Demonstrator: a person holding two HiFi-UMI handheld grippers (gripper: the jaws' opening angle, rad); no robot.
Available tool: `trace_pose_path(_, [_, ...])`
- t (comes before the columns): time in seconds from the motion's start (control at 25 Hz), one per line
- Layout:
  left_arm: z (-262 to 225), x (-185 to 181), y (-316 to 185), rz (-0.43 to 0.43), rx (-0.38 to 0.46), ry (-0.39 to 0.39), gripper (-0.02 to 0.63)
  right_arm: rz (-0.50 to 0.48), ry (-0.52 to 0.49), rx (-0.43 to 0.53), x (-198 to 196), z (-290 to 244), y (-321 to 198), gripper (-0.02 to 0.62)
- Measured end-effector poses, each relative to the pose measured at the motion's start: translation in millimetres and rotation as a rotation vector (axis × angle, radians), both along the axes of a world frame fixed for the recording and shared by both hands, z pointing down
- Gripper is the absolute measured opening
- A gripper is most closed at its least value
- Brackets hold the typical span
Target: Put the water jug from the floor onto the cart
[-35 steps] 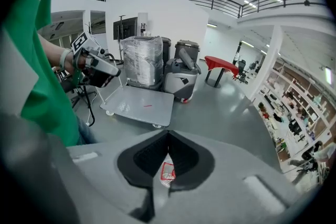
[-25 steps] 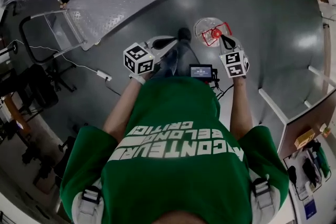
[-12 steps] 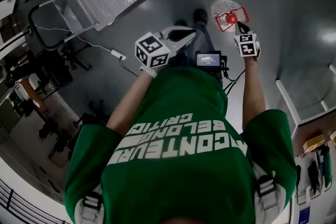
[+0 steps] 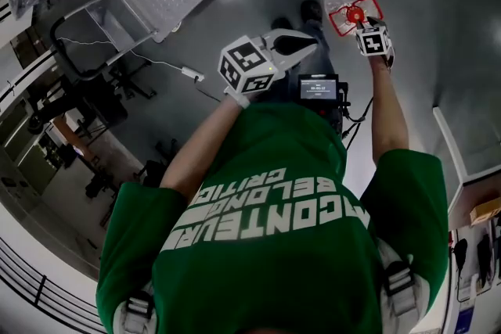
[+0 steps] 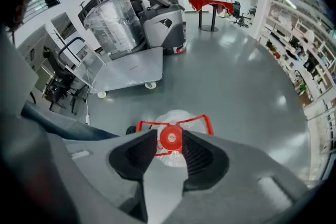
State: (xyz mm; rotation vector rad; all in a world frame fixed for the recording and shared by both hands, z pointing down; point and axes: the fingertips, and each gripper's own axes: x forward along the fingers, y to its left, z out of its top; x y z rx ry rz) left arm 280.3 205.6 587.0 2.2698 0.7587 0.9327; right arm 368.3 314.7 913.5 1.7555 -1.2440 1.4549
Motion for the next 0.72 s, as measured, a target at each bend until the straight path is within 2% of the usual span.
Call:
trace_pose_path(0.2, [9,9,5,0.049,-0.001,-0.026,0.009,0.073,-0.057,-0.103,-13,39,12,0.236])
trace_pose_path(0.4, [23,16,1,0.060,0.002,-0.045,0.009,0.076,-0.060,-0.131,-11,72,4,0.368])
trace_pose_path(0.52, [31,13,0,0.065,0.003,-0.066,0.009,0.064,-0.065,-0.162,-18,87,4,0.399])
trace_pose_path(0.72, [39,11,-2,0.057,0.000,-0.080,0.009,0.032,-0.073,-0.174,-20,109,-7,0.400])
